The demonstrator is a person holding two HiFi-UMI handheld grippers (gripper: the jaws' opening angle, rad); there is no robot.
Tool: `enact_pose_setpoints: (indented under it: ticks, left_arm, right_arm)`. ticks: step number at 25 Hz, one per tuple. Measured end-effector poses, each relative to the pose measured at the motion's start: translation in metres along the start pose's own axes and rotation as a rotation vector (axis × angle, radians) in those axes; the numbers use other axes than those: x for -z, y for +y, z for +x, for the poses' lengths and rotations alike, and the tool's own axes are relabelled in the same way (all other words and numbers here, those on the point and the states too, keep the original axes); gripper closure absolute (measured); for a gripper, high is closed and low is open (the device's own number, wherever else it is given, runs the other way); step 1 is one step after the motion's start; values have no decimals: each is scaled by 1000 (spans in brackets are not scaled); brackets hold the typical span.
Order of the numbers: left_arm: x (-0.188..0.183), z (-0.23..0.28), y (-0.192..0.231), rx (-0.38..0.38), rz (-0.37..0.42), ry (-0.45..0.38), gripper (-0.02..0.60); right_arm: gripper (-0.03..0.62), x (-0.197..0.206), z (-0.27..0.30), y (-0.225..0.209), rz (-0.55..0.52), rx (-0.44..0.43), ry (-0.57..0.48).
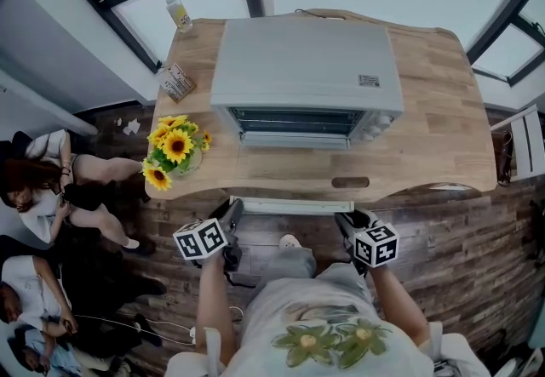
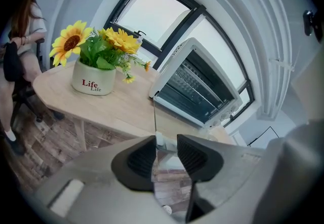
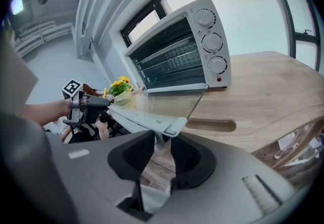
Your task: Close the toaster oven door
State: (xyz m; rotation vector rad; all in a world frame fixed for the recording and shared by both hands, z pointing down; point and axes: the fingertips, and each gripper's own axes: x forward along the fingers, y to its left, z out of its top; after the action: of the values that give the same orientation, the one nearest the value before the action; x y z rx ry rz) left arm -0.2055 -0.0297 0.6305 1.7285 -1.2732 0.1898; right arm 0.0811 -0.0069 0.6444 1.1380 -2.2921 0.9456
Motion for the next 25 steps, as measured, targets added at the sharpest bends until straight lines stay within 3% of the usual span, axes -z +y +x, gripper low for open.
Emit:
enact_pose_setpoints:
  ticks: [4,8,12,15,19,25]
  left_arm:
    - [-2,0,-2,13,23,-21,436]
    - [-10,-5,-7,22,98,-82,431]
    - [-13,-13,-12,61,117,-127,363]
    - [-13,-19,-15,80,125,-154,356]
    - [-5,-19,-21,103,172,-126,356]
    - [-2,-9,-27,80,256,-94,356]
  right_arm:
    - [496,-1,-1,-1,-10,5,-4]
    - [496,-7,-3,1,-12,9,-24]
    - [497,-11,-5,3,-2,15,-25]
    - [497,-15,-8,4,4,17,-36]
    - [497,-22,-11,5,5,18,-52]
    - [497,-29,-15,7,22,12,-79]
